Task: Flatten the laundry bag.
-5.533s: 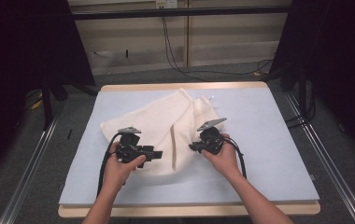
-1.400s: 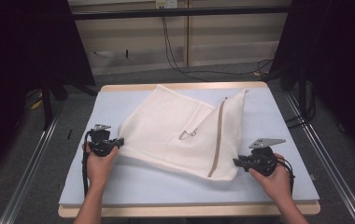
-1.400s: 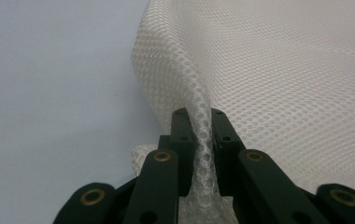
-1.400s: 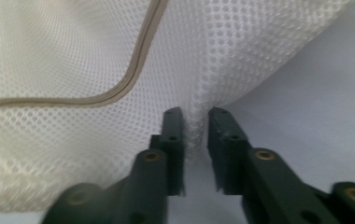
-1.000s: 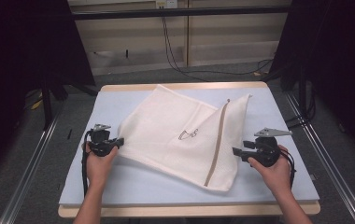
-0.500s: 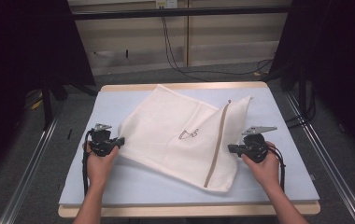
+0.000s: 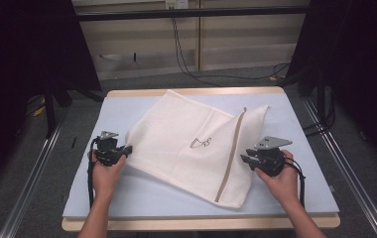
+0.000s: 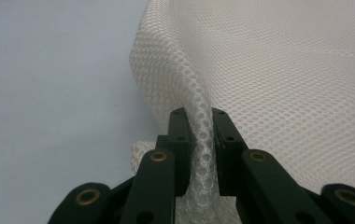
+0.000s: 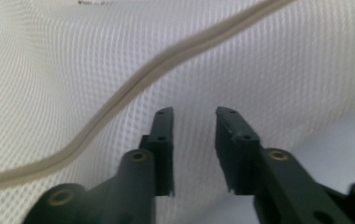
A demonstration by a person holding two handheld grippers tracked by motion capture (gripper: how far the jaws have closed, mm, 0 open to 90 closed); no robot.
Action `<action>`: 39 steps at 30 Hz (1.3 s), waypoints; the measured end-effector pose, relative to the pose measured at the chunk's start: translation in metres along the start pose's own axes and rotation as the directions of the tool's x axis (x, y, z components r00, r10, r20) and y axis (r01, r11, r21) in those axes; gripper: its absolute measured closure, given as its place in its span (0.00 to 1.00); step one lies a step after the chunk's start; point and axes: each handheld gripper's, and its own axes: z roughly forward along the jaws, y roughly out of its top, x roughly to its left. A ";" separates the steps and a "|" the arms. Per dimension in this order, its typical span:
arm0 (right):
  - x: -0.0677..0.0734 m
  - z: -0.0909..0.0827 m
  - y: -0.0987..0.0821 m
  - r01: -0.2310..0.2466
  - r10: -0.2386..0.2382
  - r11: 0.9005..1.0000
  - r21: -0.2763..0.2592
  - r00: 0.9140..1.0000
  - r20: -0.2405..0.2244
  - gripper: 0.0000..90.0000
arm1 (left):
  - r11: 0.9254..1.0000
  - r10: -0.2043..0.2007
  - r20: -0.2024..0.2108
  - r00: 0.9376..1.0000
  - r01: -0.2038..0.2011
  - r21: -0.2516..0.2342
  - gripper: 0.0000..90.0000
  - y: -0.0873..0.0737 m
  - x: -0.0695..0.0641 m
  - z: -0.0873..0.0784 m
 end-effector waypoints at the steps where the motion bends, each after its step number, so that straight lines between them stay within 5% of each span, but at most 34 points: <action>1: 0.000 0.003 0.003 -0.025 0.025 1.000 -0.017 1.000 -0.006 0.57 | 1.000 0.002 0.000 1.000 -0.002 0.001 0.89 0.000 0.000 0.000; 6: -0.005 0.016 0.020 -0.044 0.044 0.999 -0.020 0.999 -0.022 0.44 | 1.000 0.010 0.002 1.000 -0.010 0.005 0.89 0.000 0.000 0.001; 9: -0.004 0.027 0.027 -0.062 0.063 0.998 0.022 0.995 -0.071 0.40 | 1.000 0.010 0.002 1.000 -0.010 0.000 0.88 0.000 0.000 0.000; 14: 0.009 0.050 0.008 0.052 -0.042 0.984 0.169 0.997 -0.065 0.46 | 1.000 0.012 0.008 1.000 -0.012 -0.013 0.87 0.000 -0.001 0.001; 20: 0.010 0.046 0.003 -0.006 0.020 0.988 0.155 0.996 -0.089 0.69 | 1.000 0.002 0.003 1.000 -0.002 -0.022 0.85 0.000 -0.003 0.001; 21: 0.010 0.046 0.003 -0.018 0.036 0.987 0.162 0.993 -0.111 0.81 | 1.000 0.003 -0.002 1.000 -0.003 -0.024 0.81 0.000 -0.003 0.001; 24: 0.014 0.044 0.004 -0.021 0.041 0.985 0.174 0.993 -0.108 0.93 | 0.999 -0.005 -0.022 1.000 0.004 -0.032 0.53 0.000 -0.005 0.001; 29: 0.019 0.039 0.002 -0.045 0.064 0.983 0.176 0.992 -0.105 0.96 | 1.000 0.010 -0.050 0.999 -0.011 -0.011 0.28 0.001 -0.007 0.000; 36: 0.026 0.030 -0.003 -0.080 0.117 0.979 0.190 0.974 -0.196 0.96 | 1.000 0.005 -0.073 0.997 -0.007 -0.025 0.20 -0.001 -0.008 -0.016; 39: 0.032 0.028 -0.002 -0.071 0.126 0.976 0.208 0.956 -0.263 0.94 | 1.000 -0.007 -0.067 0.998 0.007 -0.003 0.19 -0.007 -0.006 -0.023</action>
